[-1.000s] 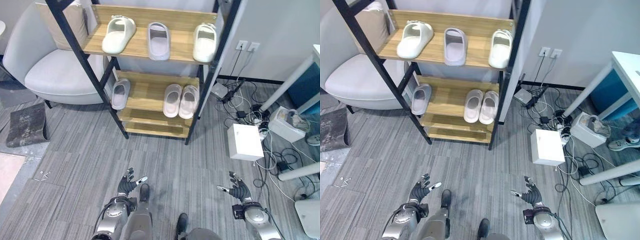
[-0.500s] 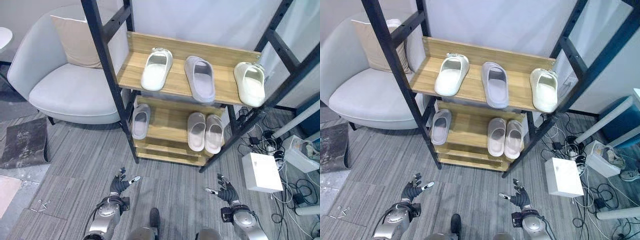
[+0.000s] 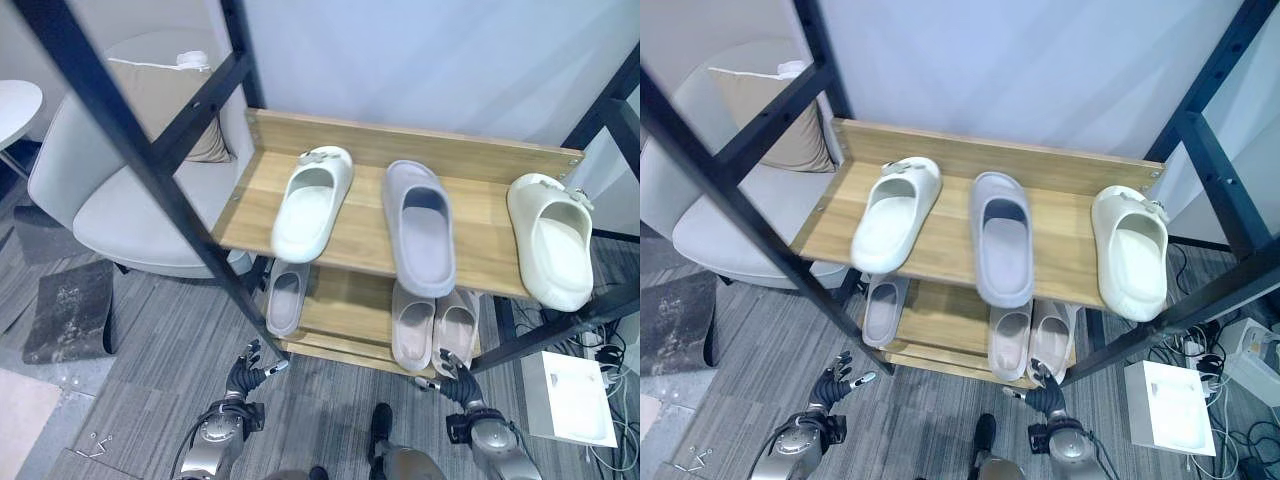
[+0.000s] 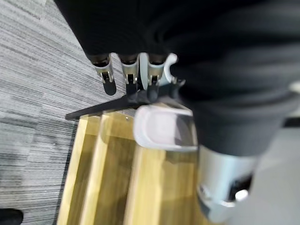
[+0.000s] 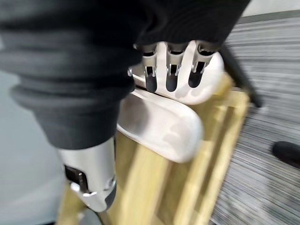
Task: Arrange the slippers neatly on the shoe rack.
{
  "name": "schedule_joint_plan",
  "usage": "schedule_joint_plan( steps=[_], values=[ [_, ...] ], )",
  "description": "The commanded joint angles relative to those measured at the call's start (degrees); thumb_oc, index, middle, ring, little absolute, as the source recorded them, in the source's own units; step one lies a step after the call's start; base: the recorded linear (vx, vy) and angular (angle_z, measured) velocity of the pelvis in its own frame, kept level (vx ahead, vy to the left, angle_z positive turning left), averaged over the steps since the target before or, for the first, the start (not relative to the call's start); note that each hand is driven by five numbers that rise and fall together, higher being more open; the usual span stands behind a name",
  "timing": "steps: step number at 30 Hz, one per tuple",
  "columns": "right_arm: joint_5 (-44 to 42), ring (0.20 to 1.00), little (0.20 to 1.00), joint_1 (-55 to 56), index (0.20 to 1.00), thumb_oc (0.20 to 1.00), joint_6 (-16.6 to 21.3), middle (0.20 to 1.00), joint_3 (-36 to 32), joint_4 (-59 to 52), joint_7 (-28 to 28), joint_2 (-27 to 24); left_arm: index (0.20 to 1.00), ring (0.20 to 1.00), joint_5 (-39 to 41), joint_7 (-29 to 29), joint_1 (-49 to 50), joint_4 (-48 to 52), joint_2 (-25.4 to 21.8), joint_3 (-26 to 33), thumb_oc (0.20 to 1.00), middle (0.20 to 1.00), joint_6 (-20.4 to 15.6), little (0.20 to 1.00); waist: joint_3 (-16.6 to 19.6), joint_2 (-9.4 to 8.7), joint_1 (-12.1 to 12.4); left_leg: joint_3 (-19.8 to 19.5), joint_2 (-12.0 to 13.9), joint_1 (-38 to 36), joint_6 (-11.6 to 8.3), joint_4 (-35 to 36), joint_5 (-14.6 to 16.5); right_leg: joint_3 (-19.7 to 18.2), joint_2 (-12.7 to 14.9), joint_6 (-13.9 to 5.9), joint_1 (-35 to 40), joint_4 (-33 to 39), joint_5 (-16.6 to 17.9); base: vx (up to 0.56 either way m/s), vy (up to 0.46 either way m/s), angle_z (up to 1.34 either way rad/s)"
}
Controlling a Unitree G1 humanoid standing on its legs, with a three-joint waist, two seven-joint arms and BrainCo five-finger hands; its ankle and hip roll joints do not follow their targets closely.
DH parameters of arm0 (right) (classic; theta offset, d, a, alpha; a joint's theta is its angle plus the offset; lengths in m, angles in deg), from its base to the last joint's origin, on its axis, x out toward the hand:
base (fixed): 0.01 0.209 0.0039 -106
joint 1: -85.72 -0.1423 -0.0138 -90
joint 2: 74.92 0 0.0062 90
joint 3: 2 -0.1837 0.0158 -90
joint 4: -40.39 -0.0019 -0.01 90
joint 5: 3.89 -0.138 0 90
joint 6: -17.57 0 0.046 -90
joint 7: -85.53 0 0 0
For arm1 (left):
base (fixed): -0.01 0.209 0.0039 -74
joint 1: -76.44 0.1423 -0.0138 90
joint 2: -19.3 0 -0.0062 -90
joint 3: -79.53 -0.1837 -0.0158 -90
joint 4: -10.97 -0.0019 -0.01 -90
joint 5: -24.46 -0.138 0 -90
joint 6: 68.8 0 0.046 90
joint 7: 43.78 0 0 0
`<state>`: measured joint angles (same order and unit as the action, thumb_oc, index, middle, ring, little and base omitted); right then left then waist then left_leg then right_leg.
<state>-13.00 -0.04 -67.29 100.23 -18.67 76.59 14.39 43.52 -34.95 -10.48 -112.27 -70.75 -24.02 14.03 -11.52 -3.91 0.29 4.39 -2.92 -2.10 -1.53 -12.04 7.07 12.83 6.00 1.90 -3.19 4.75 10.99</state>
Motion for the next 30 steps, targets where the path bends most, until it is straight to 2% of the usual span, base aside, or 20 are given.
schedule_joint_plan(
  steps=[1,3,6,11,14,17,19,21,23,24,25,27,30],
  values=[
    [-1.04,1.0,1.0,0.32,1.0,1.0,2.57,1.0,-1.64,-3.01,-0.05,-3.07,1.0,1.0,-0.53,0.1,-3.8,2.51,-0.34,-1.24,1.0,1.0,-2.82,1.0,-1.43,0.48,-0.72,-5.14,3.99,3.0,-3.71,0.74,-5.55,1.78,0.74,-7.48,5.95,-2.25,-10.41,0.01,-0.113,-0.02],
    [-0.86,1.0,1.0,0.07,1.0,1.0,2.56,1.0,-1.37,-3.22,0.07,-3.81,1.0,1.0,-0.62,0.09,-3.65,3.0,-0.13,-1.78,1.0,1.0,-2.79,1.0,-1.22,0.55,-0.3,-7.77,3.38,3.31,-3.61,2.33,-4.75,1.53,0.33,-7.3,6.06,-1.89,-10.69,0.04,-0.042,-0.05],
    [-0.7,1.0,1.0,-0.19,1.0,1.0,2.45,1.0,-1.03,-2.84,0.3,-4.11,1.0,1.0,-0.59,0.37,-3.13,2.83,0.2,-1.96,1.0,1.0,-2.82,1.0,0.18,0.96,-0.32,-9.52,3.05,1.61,-2.69,6.53,-2.83,0.63,0.13,-7.56,5.82,-1.69,-10.64,0.05,0.034,-0.19],
    [-0.48,1.0,1.0,0.16,1.0,1.0,2.26,1.0,-1.14,-3.06,0.16,-3.5,1.0,1.0,-0.92,0.12,-3.32,3.0,0.38,-2.92,1.0,1.0,-2.37,1.0,1.35,1.93,-1.29,-7.53,3.71,-1.02,-1.57,12.59,-4.14,0.94,0.21,-8.1,5.27,-1.52,-10.02,-0.04,0.097,-0.02],
    [0.37,1.0,1.0,0.83,1.0,1.0,1.9,1.0,-0.83,-3.16,0.1,-2.46,1.0,1.0,-1.35,0.05,-3.25,3.45,0.2,-3.45,1.0,1.0,-2.41,1.0,1.05,2.24,-2.27,-6.74,2.4,-3.11,-0.07,16.87,-5.21,-0.13,1.46,-9.61,2.91,-2.25,-7.42,-0.15,0.199,-0.02],
    [6.49,1.0,1.0,0.99,1.0,1.0,1.19,1.0,0.14,-5.2,-0.49,-3.17,1.0,1.0,-2.56,0.06,-3.44,3.21,-0.27,-2.98,1.0,1.0,-2.58,1.0,-0.06,1.73,-2.52,-4.89,1.47,-2.47,0.74,17.04,-5.07,-1.28,2.57,-11.05,0.32,-3.49,-5.42,-0.2,0.182,-0.35],
    [13.89,1.0,1.0,1.85,1.0,1.0,0.97,1.0,0.54,-10.93,-1.06,-4.81,1.0,1.0,-4.07,0.6,-3.63,3.74,-1.04,-2.67,1.0,1.0,-2.88,1.0,-1.39,1.53,-2.5,-3.25,1.61,-2.11,1.05,17.04,-5.46,-0.99,3.1,-12.02,-1.56,-6.45,-5.13,-0.24,0.117,-0.48],
    [21.97,1.0,1.0,4.67,1.0,1.0,1.49,1.0,0.64,-18.84,-0.49,-7.29,1.0,1.0,-5.08,0.73,-4.65,3.46,-1.52,-2.39,1.0,1.0,-3.34,1.0,-1.85,1.67,-2.63,-2.96,2.19,-0.8,1.35,17.04,-6.44,-3.59,1.89,-11.62,-0.34,-10.4,-8.96,-0.2,0.058,-0.51],
    [25.89,1.0,1.0,7.88,1.0,1.0,1.91,1.0,-0.14,-25.23,0.5,-8.69,1.0,1.0,-5.43,0.97,-4.67,2.65,-0.95,-2.09,1.0,1.0,-3.41,1.0,-0.65,1.19,-2.36,-2.97,2.03,0.11,1.24,16.99,-6.53,-5.22,1.55,-11.32,1.58,-9.04,-10.05,-0.05,-0.027,-0.07],
    [29.46,1.0,1.0,11.95,1.0,1.0,4.14,1.0,-1.08,-36.2,2.18,-11.55,1.0,1.0,-5.61,1.55,-4.59,1.64,-0.38,-1.05,1.0,1.0,-3.86,1.0,0.6,0.3,-2.24,-2.02,2.37,0.73,0.83,16.98,-6.82,-5.01,1.47,-11.26,3.24,-4.54,-9.6,-0.03,-0.057,-0.14],
    [29.46,1.0,1.0,12.15,1.0,1.0,4.07,1.0,-1.18,-36.42,2.28,-11.57,1.0,1.0,-5.62,1.55,-4.54,1.65,-0.36,-1.09,1.0,1.0,-3.86,1.0,0.66,0.32,-2.19,-1.99,2.37,0.74,0.82,16.99,-6.82,-5.02,1.46,-11.26,3.25,-4.47,-9.56,-0.03,-0.066,-0.53],
    [32.25,1.0,1.0,16.28,1.0,1.0,7.11,1.0,-4.03,-48.42,3.86,-15.71,1.0,1.0,-6.07,2.12,-4.19,0.59,0.46,-0.63,1.0,1.0,-3.83,1.0,1.7,-0.17,-2.97,-0.99,2.91,0.34,0.53,16.98,-6.81,-5.71,0.77,-11.25,4.41,-2.0,-9.35,0.01,-0.046,-0.43],
    [30.61,1.0,1.0,20.0,1.0,1.0,10.43,1.0,-9.09,-59.25,5.01,-19.26,1.0,1.0,-7.29,1.83,-3.29,0.55,1.12,-0.92,1.0,1.0,-3.78,1.0,2.78,-0.36,-4.21,-1.33,3.16,-0.45,0.34,16.97,-6.67,-5.98,0.28,-11.04,5.29,-1.55,-9.63,0.02,-0.041,0.0]
  ],
)
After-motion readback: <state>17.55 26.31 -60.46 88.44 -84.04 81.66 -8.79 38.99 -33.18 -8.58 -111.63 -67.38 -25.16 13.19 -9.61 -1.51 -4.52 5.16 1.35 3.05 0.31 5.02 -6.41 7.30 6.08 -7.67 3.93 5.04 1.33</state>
